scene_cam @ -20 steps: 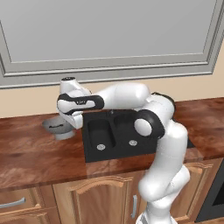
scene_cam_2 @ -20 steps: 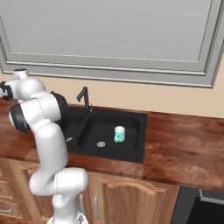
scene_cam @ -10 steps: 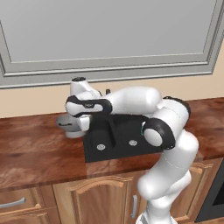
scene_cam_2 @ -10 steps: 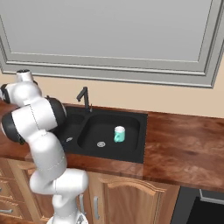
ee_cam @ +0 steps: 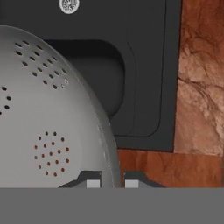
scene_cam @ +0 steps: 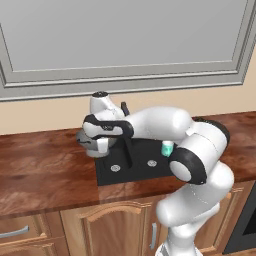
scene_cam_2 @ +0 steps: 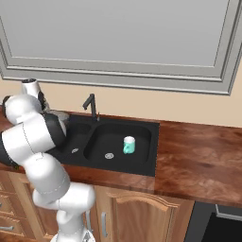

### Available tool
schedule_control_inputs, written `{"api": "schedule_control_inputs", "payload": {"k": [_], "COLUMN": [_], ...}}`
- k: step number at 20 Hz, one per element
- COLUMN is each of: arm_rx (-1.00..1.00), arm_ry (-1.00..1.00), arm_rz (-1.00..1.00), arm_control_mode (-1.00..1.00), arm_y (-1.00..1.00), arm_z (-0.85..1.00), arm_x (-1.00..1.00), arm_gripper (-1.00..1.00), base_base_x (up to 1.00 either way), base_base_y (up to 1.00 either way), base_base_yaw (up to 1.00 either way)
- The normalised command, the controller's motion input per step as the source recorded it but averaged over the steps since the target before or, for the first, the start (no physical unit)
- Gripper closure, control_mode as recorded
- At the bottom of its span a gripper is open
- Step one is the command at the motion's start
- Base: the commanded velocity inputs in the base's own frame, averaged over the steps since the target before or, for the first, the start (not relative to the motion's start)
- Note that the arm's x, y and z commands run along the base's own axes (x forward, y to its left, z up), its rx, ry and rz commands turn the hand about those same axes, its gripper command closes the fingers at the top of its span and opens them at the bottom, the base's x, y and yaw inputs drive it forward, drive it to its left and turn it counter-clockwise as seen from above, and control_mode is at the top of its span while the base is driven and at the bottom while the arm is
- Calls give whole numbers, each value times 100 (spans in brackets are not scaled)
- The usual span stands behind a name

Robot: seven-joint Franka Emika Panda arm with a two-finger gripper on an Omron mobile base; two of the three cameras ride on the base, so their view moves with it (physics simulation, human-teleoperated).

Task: Place the colander in the left basin and the mug in the right basin of the sink.

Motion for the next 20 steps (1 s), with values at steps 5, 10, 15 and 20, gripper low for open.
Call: {"api": "schedule_control_inputs", "payload": {"k": [5, 10, 15, 20], "arm_rx": [0, 0, 0, 0], "arm_ry": [0, 0, 2, 0], "arm_rz": [-13, -9, -8, -5], "arm_control_mode": [-100, -100, -100, -100], "arm_y": [-21, -19, -20, -13], "arm_z": [-1, -4, -11, -18], "arm_x": [7, 11, 11, 11], "arm_gripper": [100, 100, 100, 100], "base_base_x": [0, 0, 0, 0], "base_base_y": [0, 0, 0, 0], "base_base_yaw": [0, 0, 0, 0]}}
